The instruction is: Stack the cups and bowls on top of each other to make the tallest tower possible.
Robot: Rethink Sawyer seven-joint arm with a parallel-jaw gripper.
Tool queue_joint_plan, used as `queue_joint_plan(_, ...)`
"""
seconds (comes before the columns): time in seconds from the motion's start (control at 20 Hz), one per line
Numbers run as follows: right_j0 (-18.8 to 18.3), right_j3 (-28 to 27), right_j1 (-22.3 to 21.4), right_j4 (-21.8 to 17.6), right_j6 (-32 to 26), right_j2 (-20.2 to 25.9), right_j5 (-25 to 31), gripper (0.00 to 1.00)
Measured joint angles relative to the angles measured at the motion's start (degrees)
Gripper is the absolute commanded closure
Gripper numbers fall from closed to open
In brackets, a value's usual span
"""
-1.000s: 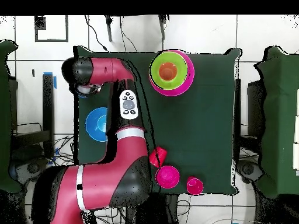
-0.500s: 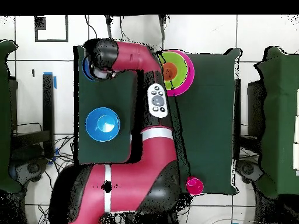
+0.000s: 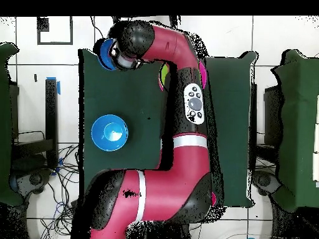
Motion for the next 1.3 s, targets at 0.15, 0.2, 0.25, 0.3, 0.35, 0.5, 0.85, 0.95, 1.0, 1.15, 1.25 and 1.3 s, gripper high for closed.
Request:
queue_joint_plan(0.15, -0.4, -4.3, 1.1, -0.1, 0.0, 1.6, 5.2, 1.0)
queue_joint_plan(0.2, -0.4, -5.5, 1.4, -0.2, 0.0, 2.0, 6.9, 1.0)
queue_joint_plan(0.25, -0.4, -6.6, 1.8, -0.4, 0.0, 2.5, 8.5, 1.0)
queue_joint_plan(0.3, -0.4, -7.8, 2.1, -0.7, -0.2, 3.0, 10.2, 1.0)
queue_joint_plan(0.35, -0.5, -10.3, 2.8, -1.6, -0.6, 4.3, 14.2, 1.0)
queue_joint_plan(0.5, -0.7, -13.8, 4.0, -3.7, -1.5, 6.6, 20.4, 1.0)
queue_joint_plan(0.85, -4.2, -19.3, 5.9, -13.6, -7.5, 15.5, 31.2, 1.0)
queue_joint_plan(0.95, -5.7, -20.4, 6.3, -17.8, -10.0, 18.6, 32.8, 1.0)
queue_joint_plan(1.0, -6.6, -20.9, 6.6, -20.2, -11.4, 20.5, 33.7, 1.0)
queue_joint_plan(1.15, -9.4, -22.0, 7.4, -27.3, -15.5, 26.1, 35.8, 1.0)
queue_joint_plan(1.25, -11.6, -22.6, 7.9, -32.8, -18.4, 30.9, 37.3, 1.0)
queue_joint_plan(1.3, -12.5, -22.9, 8.2, -35.1, -19.5, 33.0, 38.1, 1.0)
